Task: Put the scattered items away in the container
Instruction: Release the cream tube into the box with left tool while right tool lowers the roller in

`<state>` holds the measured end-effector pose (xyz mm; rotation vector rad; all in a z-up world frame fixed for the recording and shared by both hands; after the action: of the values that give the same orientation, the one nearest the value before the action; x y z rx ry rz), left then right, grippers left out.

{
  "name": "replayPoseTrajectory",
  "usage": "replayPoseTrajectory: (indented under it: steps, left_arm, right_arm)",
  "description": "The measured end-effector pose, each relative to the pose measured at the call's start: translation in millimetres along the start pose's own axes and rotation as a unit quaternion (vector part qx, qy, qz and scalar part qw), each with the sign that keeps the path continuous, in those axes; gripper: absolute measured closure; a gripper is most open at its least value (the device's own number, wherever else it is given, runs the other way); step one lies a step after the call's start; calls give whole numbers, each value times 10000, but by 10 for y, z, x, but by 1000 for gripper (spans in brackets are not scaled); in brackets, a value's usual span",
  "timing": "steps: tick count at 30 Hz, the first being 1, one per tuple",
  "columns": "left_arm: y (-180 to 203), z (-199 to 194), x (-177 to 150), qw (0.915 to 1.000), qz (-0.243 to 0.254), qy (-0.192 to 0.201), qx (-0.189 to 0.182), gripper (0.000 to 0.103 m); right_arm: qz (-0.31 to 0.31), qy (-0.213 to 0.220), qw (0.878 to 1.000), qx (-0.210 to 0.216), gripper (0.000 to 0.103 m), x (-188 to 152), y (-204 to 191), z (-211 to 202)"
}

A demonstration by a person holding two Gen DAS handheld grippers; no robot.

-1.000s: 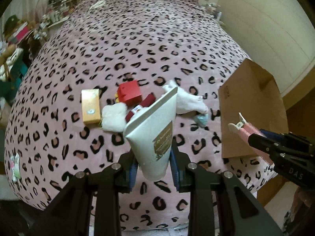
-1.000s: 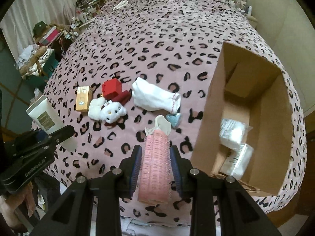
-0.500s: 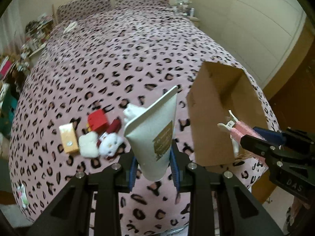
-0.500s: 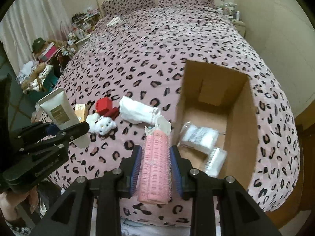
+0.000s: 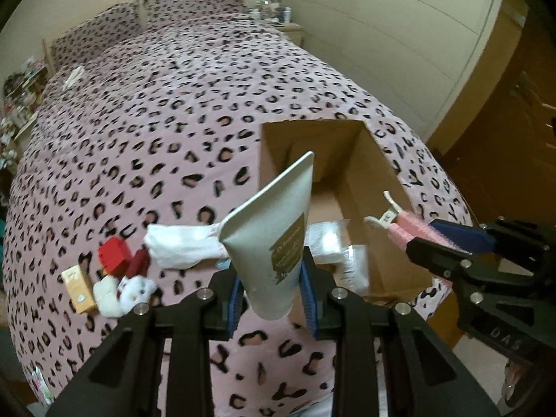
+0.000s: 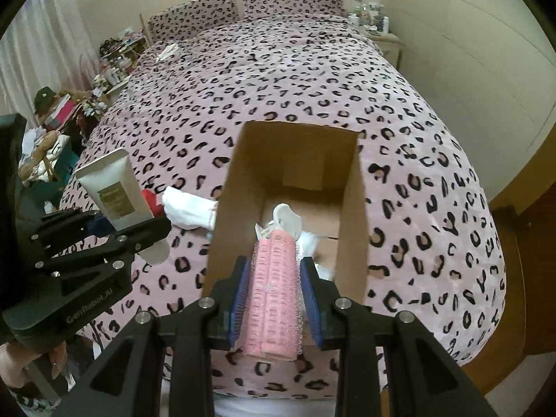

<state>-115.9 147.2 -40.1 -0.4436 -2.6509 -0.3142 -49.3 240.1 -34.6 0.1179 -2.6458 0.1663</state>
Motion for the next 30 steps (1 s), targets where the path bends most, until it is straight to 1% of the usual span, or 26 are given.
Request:
replayPoseTrajectory:
  steps: [4,9,13,17,21,30]
  left_arm:
    - [176,110,140,9998,95,-76,-164,74]
    - [359,322,276,9986,123,-261,-441,74]
    - [486,492,332,9977,188,-362,-541,74]
    - [572,673,361,9969,221,-497,-573,74]
    - [577,801,355,9961,211,-627,-588,74]
    - [552,950,355,9950,196,-797,-577,73]
  right_arm:
    - [146,-19,9999,-23,73,-15,174,32]
    - [259,-102,9996,-9,73,-57,321,129]
    - [291,-153,9995,12,73,-79,388,189]
    - [317,-195,9993,54,73,-74,436,258]
    - [332,-224,9991,102,73,-51,463,334]
    - [330,-310,9989,140,73,-27,471,456]
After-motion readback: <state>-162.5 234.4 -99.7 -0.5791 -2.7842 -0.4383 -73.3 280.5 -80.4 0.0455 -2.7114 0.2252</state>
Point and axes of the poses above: each gripper's, at about its wrist camera, not at the fingertips, and z roughly the way its jaws point, y to its right, x to its top, the point moved 4 cm from there along z, roughly the way its jaws point, and after that the axes turned 9 degrees about -z, right-handed, at the moved point
